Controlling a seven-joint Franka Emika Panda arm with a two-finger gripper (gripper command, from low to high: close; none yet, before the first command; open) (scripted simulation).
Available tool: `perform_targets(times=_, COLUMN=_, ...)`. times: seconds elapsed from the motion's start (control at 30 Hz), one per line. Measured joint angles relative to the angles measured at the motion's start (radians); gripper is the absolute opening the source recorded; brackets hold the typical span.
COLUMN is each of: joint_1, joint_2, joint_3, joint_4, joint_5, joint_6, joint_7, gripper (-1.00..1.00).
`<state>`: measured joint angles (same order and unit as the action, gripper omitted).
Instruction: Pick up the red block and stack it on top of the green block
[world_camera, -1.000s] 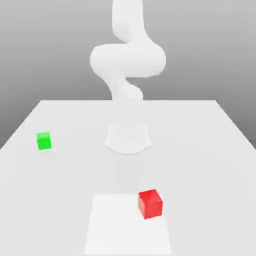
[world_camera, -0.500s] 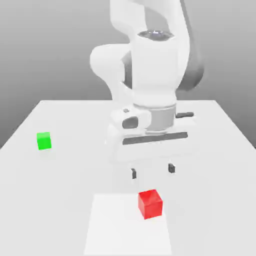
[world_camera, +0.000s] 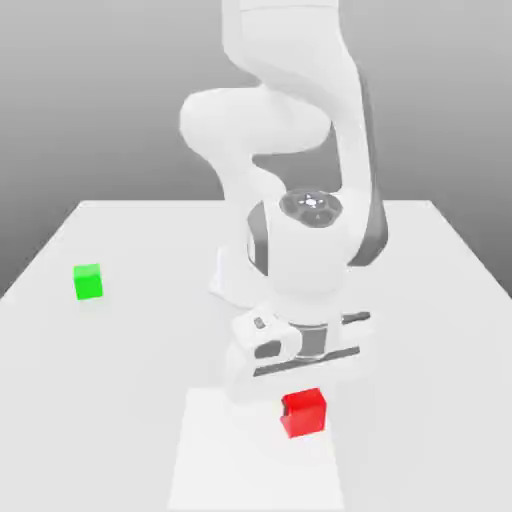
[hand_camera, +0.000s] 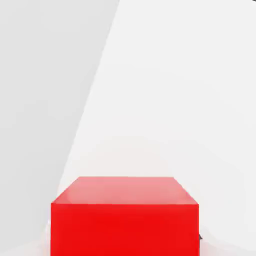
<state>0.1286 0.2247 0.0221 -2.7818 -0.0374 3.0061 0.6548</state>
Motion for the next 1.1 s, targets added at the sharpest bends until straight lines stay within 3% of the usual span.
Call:
perform_targets(times=0.27, joint_1=-0.016, joint_2=-0.244, joint_3=-0.008, joint_4=-0.036, joint_5=0.016, joint_6=-0.206, joint_7=-0.005, gripper=-1.0)
perform_targets(times=0.7, joint_1=-0.564, joint_2=-0.418, joint_3=-0.333, joint_4=-0.081, joint_5=-0.207, joint_6=-0.308, joint_7=0.25, gripper=-1.0)
perform_targets(times=1.1, joint_1=-1.066, joint_2=-0.524, joint_3=-0.609, joint_4=-0.132, joint_5=-0.334, joint_6=-0.36, joint_7=0.433, gripper=-1.0)
